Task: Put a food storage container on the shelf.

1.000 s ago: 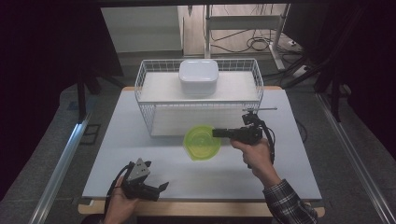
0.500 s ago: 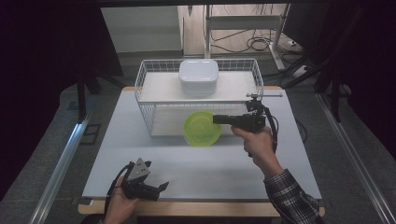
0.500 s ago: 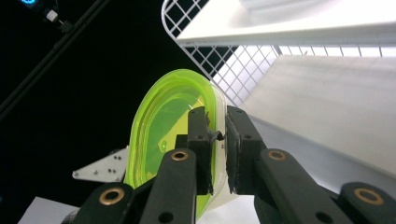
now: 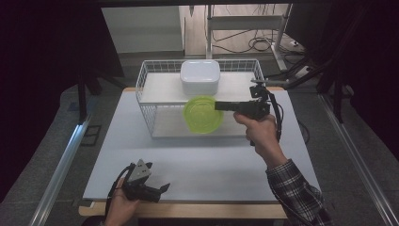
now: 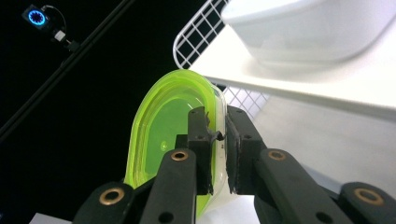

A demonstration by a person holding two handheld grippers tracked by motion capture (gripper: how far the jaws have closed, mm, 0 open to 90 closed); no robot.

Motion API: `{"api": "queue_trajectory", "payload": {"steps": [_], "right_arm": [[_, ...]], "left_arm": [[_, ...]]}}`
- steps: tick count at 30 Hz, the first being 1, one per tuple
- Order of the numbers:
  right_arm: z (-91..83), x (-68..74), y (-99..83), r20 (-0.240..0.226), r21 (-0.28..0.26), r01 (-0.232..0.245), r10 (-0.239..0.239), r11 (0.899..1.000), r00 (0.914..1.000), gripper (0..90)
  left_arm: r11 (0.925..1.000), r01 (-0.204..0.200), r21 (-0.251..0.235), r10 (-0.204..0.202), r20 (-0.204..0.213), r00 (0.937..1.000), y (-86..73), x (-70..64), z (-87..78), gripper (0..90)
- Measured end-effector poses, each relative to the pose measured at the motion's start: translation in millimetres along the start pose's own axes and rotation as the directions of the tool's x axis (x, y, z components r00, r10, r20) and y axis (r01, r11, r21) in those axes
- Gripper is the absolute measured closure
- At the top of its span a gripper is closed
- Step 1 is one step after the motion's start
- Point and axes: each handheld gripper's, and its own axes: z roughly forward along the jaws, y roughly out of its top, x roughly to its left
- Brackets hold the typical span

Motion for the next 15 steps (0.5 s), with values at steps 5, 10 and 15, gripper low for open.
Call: {"api": "queue_trajectory", "payload": {"steps": [5, 10, 15], "right_arm": [[-2.2, 6.5, 14.7, 0.008, -0.023, 0.002, -0.002, 1.000, 1.0000, 81.4], [-4.0, 10.7, 26.7, 0.017, -0.046, 0.004, -0.004, 0.999, 0.9998, 81.4], [-5.9, 16.8, 42.4, 0.037, -0.082, 0.009, -0.006, 0.997, 0.9993, 81.4]], "left_arm": [[0.9997, 0.024, 0.008, -0.025, 0.014, 0.9996, -0.2, 1.1, 0.5, 1.3], [0.9997, 0.021, 0.012, -0.021, 0.017, 0.9996, -0.1, 0.8, 0.9, 1.2], [0.9997, 0.022, 0.012, -0.022, 0.016, 0.9996, -0.1, 1.1, 0.4, 1.2]]}}
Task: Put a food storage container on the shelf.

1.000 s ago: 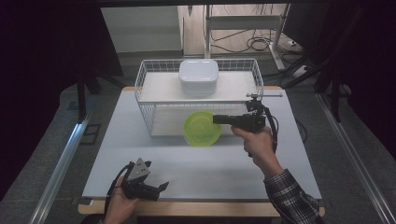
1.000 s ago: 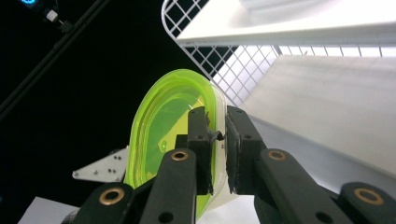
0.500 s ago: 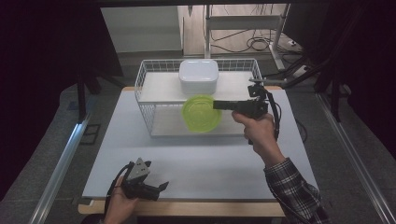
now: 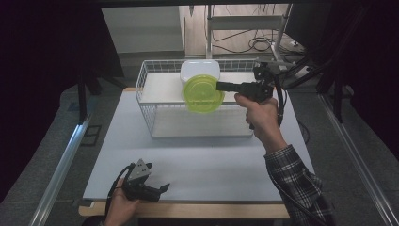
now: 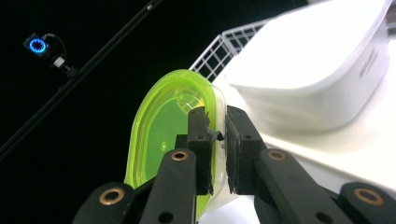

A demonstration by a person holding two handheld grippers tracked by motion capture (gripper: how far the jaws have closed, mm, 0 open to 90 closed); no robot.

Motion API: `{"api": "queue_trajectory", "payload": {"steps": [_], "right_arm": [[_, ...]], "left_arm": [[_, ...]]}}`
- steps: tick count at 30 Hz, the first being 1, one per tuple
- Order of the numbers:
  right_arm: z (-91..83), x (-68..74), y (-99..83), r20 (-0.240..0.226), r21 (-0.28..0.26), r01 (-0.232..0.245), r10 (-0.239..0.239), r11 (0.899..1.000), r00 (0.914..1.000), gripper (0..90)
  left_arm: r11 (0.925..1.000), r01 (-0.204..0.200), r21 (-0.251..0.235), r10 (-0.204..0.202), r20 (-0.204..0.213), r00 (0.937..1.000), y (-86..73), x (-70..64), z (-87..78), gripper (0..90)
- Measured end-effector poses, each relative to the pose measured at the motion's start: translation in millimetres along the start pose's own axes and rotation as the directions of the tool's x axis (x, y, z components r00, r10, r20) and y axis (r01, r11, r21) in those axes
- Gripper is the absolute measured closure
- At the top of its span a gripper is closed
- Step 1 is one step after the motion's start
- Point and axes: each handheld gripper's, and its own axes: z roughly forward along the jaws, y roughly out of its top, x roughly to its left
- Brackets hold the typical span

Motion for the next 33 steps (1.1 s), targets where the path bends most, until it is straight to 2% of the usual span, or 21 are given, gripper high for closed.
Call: {"api": "queue_trajectory", "payload": {"steps": [7, 13, 19, 28, 33], "right_arm": [[3.0, 2.4, 19.4, 0.033, -0.046, 0.001, 0.000, 0.999, 0.9995, 81.3], [11.3, -1.3, 33.1, 0.051, -0.085, -0.025, 0.030, 0.996, 0.9982, 81.3], [19.8, -1.6, 45.3, 0.080, -0.122, -0.028, 0.038, 0.992, 0.9960, 81.3], [34.0, -3.4, 58.7, 0.140, -0.160, -0.024, 0.047, 0.987, 0.9890, 81.3], [41.6, -9.3, 62.2, 0.168, -0.180, -0.039, 0.070, 0.983, 0.9833, 81.2]], "left_arm": [[1.0000, -0.002, -0.001, 0.002, 0.001, 1.0000, 0.3, -0.8, 0.4, 1.2], [1.0000, -0.001, -0.001, 0.001, 0.005, 1.0000, 0.1, -0.7, 0.5, 1.2], [1.0000, -0.007, 0.003, 0.007, 0.011, 0.9999, 0.2, -1.4, 1.1, 1.2], [0.9999, -0.012, 0.002, 0.012, 0.014, 0.9998, 0.2, -2.1, 1.2, 1.2], [0.9999, -0.016, 0.005, 0.016, 0.018, 0.9997, 0.2, -2.5, 1.5, 1.2]]}}
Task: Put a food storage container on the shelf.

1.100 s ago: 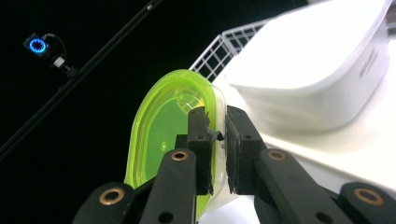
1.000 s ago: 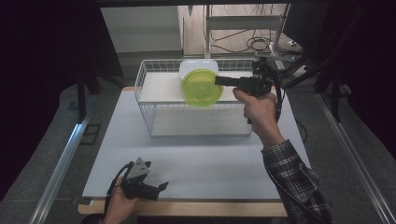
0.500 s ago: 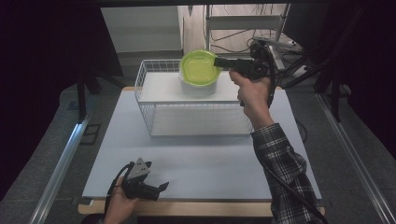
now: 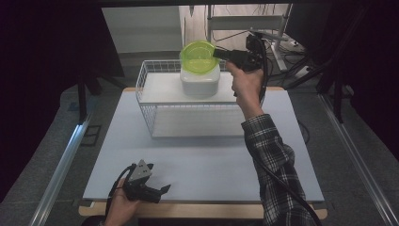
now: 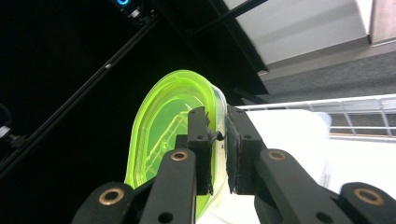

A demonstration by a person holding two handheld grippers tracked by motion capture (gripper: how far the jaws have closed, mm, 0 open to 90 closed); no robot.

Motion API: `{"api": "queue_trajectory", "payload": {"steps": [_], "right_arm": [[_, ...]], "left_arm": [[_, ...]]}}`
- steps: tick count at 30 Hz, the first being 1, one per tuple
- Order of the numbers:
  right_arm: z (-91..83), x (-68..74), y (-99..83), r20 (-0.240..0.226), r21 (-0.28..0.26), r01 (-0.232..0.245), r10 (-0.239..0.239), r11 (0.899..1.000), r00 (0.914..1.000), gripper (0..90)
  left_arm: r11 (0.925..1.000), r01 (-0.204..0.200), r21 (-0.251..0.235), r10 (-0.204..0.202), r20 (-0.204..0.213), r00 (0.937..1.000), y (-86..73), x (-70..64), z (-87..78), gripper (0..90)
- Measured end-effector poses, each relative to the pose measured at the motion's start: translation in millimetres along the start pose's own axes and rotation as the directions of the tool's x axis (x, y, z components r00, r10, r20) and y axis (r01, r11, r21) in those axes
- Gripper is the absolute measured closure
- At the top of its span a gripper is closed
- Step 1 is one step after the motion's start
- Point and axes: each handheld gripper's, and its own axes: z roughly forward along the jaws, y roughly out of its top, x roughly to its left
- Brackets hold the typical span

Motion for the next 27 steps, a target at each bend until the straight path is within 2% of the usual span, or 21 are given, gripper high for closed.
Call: {"api": "queue_trajectory", "payload": {"steps": [5, 12, 16, 18, 24, 27], "right_arm": [[7.8, -4.9, 0.4, 0.026, -0.008, -0.019, 0.019, 1.000, 0.9995, 81.2], [13.2, -4.6, 1.0, 0.058, -0.007, -0.029, 0.029, 1.000, 0.9979, 79.0], [15.9, -2.6, 1.6, 0.100, 0.005, -0.007, 0.006, 1.000, 0.9950, 71.1], [17.4, -2.3, 1.8, 0.112, 0.006, -0.002, 0.001, 1.000, 0.9937, 70.9], [18.5, -7.4, 2.6, 0.111, 0.011, -0.022, 0.021, 1.000, 0.9936, 66.0], [19.8, -9.2, 2.9, 0.114, 0.025, -0.028, 0.025, 0.999, 0.9932, 57.1]], "left_arm": [[1.0000, 0.000, 0.005, 0.000, 0.004, 1.0000, -0.2, -0.1, 0.6, 1.2], [0.9999, -0.003, 0.010, 0.003, 0.006, 1.0000, -0.1, -0.6, 1.2, 1.3], [0.9999, -0.005, 0.014, 0.004, 0.009, 0.9999, -0.2, -0.8, 1.8, 1.3], [0.9999, -0.006, 0.016, 0.005, 0.011, 0.9999, -0.3, -0.9, 2.1, 1.3], [0.9998, -0.006, 0.019, 0.006, 0.014, 0.9999, -0.4, -1.0, 2.7, 1.4], [0.9998, -0.007, 0.021, 0.007, 0.015, 0.9999, -0.5, -1.1, 2.8, 1.4]]}}
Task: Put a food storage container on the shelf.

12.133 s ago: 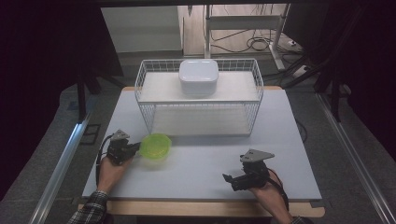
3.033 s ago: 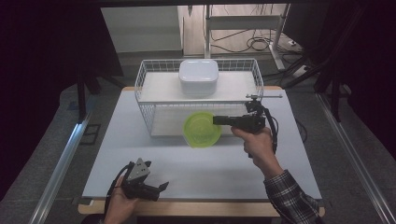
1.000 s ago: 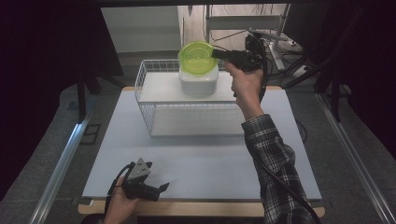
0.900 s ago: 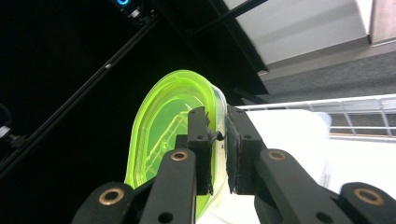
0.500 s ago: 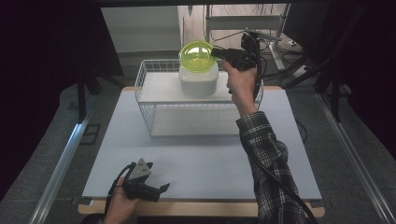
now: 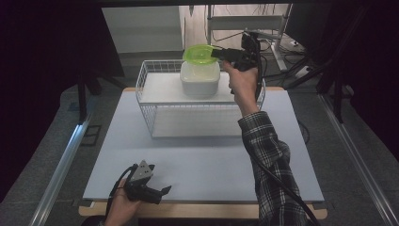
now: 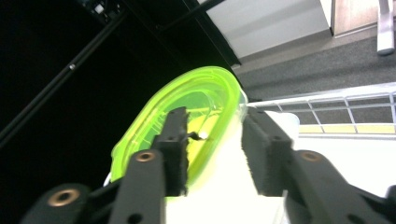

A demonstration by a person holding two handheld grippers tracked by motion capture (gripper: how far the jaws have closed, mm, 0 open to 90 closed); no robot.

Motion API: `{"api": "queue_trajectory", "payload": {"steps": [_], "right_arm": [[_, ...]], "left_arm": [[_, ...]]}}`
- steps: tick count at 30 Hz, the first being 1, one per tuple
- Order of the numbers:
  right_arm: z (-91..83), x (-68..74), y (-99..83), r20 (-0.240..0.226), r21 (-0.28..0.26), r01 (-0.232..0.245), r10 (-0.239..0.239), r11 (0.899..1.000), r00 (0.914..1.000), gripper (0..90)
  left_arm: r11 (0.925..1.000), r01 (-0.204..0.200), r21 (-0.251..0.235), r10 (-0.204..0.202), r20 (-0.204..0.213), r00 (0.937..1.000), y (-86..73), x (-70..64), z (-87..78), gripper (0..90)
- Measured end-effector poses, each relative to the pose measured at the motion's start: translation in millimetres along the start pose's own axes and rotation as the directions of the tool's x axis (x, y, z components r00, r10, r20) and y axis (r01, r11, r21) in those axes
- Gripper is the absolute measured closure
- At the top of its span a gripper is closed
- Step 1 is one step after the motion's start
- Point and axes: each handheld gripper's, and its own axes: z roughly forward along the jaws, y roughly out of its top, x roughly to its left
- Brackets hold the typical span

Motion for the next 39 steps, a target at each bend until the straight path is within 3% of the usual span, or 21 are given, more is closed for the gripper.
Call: {"api": "queue_trajectory", "payload": {"steps": [7, 16, 21, 24, 32, 39], "right_arm": [[0.3, -2.2, 1.9, -0.026, -0.005, 0.025, -0.025, 1.000, 0.9994, 31.4], [-8.9, -5.4, -2.0, -0.073, 0.012, 0.129, -0.128, 0.992, 0.9891, 15.9], [-16.5, -4.5, -10.5, -0.075, 0.019, 0.221, -0.219, 0.975, 0.9728, 12.0], [-23.0, -3.3, -17.1, -0.075, 0.023, 0.281, -0.279, 0.959, 0.9574, 11.4], [-38.4, -3.9, -33.5, -0.086, 0.027, 0.348, -0.345, 0.937, 0.9347, 11.4], [-47.0, -6.4, -52.9, -0.062, 0.051, 0.429, -0.426, 0.902, 0.9025, 9.0]], "left_arm": [[1.0000, 0.001, 0.004, -0.001, 0.003, 1.0000, -0.1, 0.0, 0.4, 1.4], [1.0000, 0.003, 0.002, -0.003, 0.003, 1.0000, -0.2, 0.1, 0.2, 1.3], [1.0000, 0.008, -0.003, -0.008, 0.006, 1.0000, -0.2, 0.2, 0.2, 1.3], [1.0000, 0.007, -0.006, -0.007, 0.006, 1.0000, -0.1, 0.6, 0.0, 1.3], [0.9999, 0.011, -0.011, -0.011, 0.008, 0.9999, -0.2, 0.9, -0.5, 1.3], [0.9998, 0.013, -0.013, -0.013, 0.007, 0.9999, -0.5, 1.3, -0.4, 1.3]]}}
